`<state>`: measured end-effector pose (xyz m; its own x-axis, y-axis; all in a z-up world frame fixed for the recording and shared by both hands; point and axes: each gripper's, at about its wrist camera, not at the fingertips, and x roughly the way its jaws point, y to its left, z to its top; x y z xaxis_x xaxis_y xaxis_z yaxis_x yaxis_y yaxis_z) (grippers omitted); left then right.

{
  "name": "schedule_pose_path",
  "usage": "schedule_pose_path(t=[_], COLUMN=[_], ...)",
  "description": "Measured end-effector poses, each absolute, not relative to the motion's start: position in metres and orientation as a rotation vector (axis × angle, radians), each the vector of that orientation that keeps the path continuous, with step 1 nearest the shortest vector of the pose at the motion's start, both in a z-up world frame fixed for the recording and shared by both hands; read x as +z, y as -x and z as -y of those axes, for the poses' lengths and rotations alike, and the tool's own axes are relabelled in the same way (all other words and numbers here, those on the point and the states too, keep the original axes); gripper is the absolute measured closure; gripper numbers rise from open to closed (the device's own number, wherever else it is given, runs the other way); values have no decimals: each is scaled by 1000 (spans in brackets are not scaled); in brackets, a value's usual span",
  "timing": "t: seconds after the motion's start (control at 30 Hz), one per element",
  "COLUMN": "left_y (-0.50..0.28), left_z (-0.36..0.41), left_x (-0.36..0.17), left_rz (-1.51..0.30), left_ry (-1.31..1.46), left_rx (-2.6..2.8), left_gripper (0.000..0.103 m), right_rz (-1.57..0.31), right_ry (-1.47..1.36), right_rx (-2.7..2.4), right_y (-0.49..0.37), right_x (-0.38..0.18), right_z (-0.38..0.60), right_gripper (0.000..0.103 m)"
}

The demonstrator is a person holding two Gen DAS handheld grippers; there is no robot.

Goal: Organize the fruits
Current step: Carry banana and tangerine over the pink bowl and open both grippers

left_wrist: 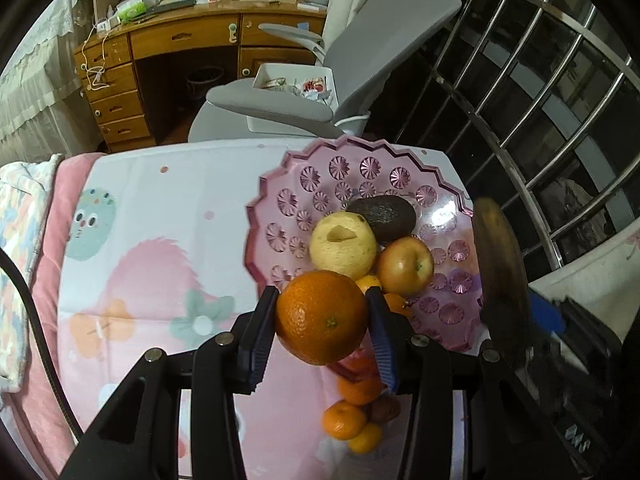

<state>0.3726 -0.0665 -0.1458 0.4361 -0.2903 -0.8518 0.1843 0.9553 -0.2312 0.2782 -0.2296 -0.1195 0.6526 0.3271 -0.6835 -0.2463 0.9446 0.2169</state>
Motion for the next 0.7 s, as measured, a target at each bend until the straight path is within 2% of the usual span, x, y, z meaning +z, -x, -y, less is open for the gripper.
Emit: schedule_pose_path(t=[0.4,0.7], left_y=[-394,-399], left_z=[91,99], left_x=[-186,-208], left_rz=[-1161,-1220], left_ry=[148,152], left_rx=[-258,-248], left_gripper=[60,60], right_rz=[-880,-954], right_ry=[-291,-298], right_rx=[227,197], right_y=[-357,-380], right_x=[-162,-188], right_z=[278,277], right_gripper=[73,71])
